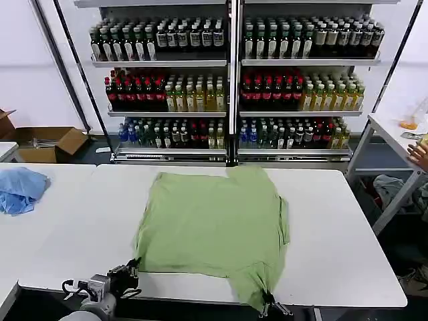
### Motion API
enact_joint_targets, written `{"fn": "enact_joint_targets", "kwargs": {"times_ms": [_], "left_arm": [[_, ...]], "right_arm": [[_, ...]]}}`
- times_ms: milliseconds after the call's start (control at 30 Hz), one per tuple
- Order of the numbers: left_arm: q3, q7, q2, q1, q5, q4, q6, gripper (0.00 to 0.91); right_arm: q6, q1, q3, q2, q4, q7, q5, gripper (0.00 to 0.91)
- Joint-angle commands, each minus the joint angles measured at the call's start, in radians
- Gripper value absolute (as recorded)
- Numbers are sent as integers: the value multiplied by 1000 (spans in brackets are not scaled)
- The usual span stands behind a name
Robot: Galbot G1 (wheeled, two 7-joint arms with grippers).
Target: Fold and organize the clothes.
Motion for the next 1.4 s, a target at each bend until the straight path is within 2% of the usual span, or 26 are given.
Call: {"fn": "enact_joint_targets", "kwargs": {"times_ms": [33,367,667,933,1133,1400], "left_arm": [[-16,4,-5,22,-108,-115,-2,30],[-57,5,10,-18,-225,-168,-21,30],[-38,6,14,-127,-238,-103,-25,30],[27,16,-17,-257,-182,43,-38,30],[67,28,-35,-303,-115,115,-55,30],[105,32,-55,-333,-25,178,-74,20]], "right_arm": [[36,-5,94,-25,69,-27,29,0],[51,-9,252,-106,159,-38,124,0],[57,76,271,-165,119,-43,171,0],[51,234,202,-257,2,-43,201,0],[38,418,131,-296,-124,-46,213,0],[28,560,48,-315,-244,-51,194,0]]}}
